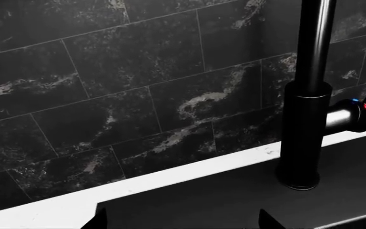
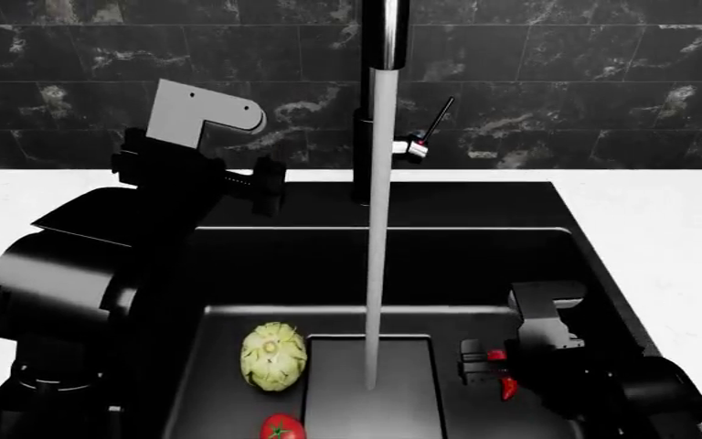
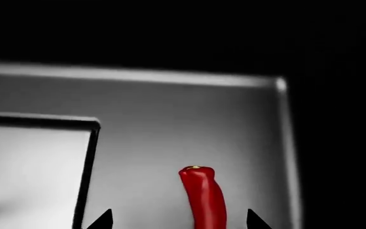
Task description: Pick the tomatos and chili peppers from the sink and place them in one bowl. Place the artichoke in the other bowl. Then turn off the sink faucet.
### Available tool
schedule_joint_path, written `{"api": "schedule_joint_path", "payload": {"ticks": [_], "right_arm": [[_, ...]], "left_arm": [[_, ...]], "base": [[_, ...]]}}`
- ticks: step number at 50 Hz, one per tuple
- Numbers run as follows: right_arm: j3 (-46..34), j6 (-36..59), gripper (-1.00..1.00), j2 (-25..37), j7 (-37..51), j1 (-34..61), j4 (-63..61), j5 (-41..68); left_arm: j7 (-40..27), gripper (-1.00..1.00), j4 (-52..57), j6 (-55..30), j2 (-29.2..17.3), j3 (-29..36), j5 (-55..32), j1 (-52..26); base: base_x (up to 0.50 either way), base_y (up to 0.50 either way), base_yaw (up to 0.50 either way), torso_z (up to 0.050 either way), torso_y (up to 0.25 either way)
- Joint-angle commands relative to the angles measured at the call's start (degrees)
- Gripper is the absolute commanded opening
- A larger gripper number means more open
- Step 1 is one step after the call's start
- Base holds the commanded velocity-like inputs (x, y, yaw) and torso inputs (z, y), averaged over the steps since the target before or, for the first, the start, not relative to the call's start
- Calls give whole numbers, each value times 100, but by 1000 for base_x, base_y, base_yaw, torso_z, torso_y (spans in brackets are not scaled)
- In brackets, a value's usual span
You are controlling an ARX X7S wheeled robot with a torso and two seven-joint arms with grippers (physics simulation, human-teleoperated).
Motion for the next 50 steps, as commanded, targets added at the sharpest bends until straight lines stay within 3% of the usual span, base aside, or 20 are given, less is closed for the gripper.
{"api": "schedule_joint_path", "payload": {"ticks": [1,22,34,38,50], "right_arm": [[-226,-735,100,-277,-536,199,1193,-463],[-293,-339,100,-331,-587,418,1415,-375],[-28,113,100,-144,-207,167,697,-23],[-201,-451,100,-186,-461,140,929,-306],[-687,-934,100,-105,-668,408,968,-875]], "left_arm": [[58,100,15,69,28,4,-15,36],[28,100,-38,89,-25,62,-46,49],[106,100,87,365,-93,-5,-132,191],[108,100,114,430,-78,-76,-174,250],[246,100,319,658,-107,-115,-321,396]], "base": [[0,0,0,0,0],[0,0,0,0,0],[0,0,0,0,0],[0,0,0,0,0],[0,0,0,1,-7]]}}
